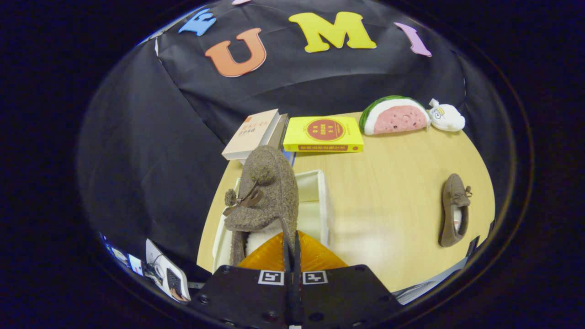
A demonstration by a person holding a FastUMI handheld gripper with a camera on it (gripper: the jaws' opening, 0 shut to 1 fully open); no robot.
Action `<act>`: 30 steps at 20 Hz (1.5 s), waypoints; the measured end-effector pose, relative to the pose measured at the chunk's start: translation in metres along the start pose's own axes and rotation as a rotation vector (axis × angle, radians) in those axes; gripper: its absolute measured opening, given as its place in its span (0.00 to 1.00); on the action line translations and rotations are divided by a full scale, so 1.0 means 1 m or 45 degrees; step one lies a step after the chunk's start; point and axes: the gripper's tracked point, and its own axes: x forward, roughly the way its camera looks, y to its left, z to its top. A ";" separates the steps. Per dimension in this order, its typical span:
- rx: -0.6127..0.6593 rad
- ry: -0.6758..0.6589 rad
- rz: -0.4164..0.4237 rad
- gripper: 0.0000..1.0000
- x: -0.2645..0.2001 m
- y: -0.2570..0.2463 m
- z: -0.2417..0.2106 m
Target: Open the storage box then place both shoes into the box .Put the left shoe in first, then the right shoe, with the right side of both shoes facing outward in a uniform manner.
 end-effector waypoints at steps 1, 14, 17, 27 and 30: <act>0.004 0.011 -0.012 0.00 0.012 0.005 -0.006; -0.005 0.288 -0.162 0.00 0.129 0.039 -0.087; -0.031 0.299 -0.172 0.00 0.131 0.039 -0.086; -0.099 0.183 -0.052 0.63 0.057 0.028 -0.046; -0.155 0.101 -0.061 0.78 0.013 0.010 -0.024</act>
